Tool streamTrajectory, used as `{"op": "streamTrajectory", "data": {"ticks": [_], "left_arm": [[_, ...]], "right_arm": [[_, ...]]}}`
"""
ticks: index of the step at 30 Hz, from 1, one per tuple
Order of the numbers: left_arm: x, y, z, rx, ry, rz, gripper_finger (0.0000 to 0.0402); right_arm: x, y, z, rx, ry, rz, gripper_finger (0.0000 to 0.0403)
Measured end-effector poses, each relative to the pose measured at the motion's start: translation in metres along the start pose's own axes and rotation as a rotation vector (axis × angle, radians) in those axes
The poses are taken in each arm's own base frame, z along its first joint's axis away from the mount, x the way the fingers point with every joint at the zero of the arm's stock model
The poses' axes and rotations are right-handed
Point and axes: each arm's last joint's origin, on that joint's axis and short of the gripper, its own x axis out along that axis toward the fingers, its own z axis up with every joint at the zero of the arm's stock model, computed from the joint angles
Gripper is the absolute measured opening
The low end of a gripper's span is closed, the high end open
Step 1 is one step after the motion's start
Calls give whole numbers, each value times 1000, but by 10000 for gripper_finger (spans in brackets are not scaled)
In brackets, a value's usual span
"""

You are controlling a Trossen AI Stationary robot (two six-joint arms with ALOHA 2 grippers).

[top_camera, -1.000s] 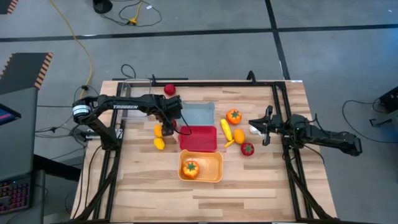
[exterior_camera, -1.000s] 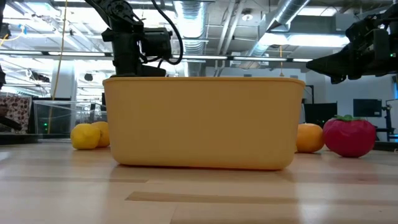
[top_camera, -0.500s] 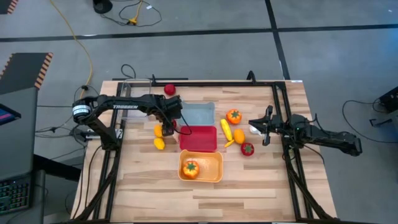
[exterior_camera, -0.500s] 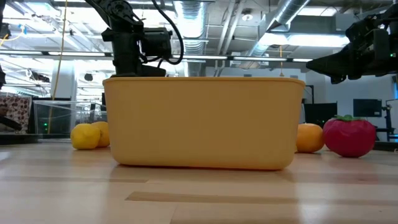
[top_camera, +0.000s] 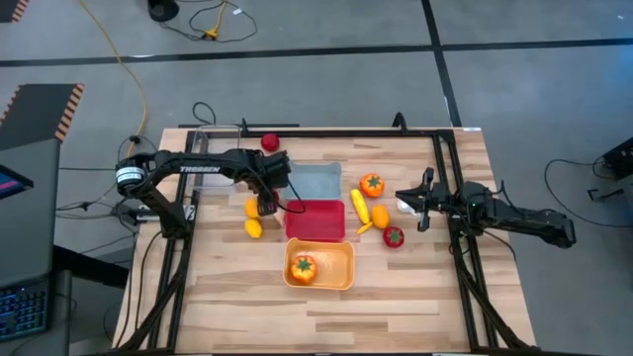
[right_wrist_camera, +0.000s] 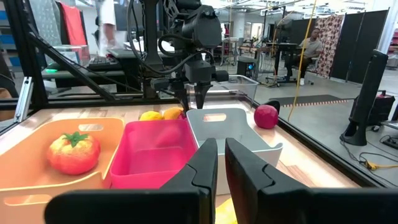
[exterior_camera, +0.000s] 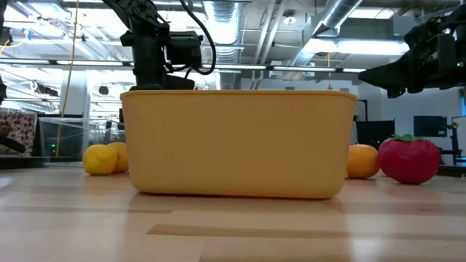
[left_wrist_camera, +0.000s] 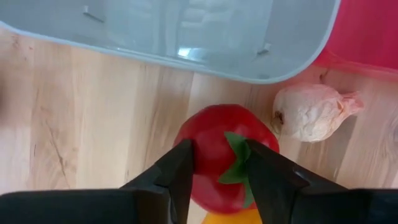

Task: Sort produce into baskets
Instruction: Put the bottom left red tomato into the yellow bin

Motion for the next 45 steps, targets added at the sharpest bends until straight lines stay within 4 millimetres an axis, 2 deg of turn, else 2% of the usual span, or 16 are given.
{"op": "streamTrajectory", "data": {"ticks": [9,17,22,28,34,39,45], "left_arm": [[-1,0,1,-5,-9,7,55],[-1,1,1,-6,0,58,54],[-7,1,-4,0,4,57,105],[-21,0,-10,0,-5,56,217],[-20,-2,-15,-12,31,-3,311],[-17,-3,-17,11,28,-34,354],[-2,-5,-25,14,31,-34,371]], "right_arm": [[0,0,0,0,0,0,61],[0,0,0,0,0,0,61],[0,0,0,0,0,-1,61],[0,0,0,0,0,-1,61],[0,0,0,0,0,0,61],[0,0,0,0,0,0,61],[0,0,0,0,0,0,61]]}}
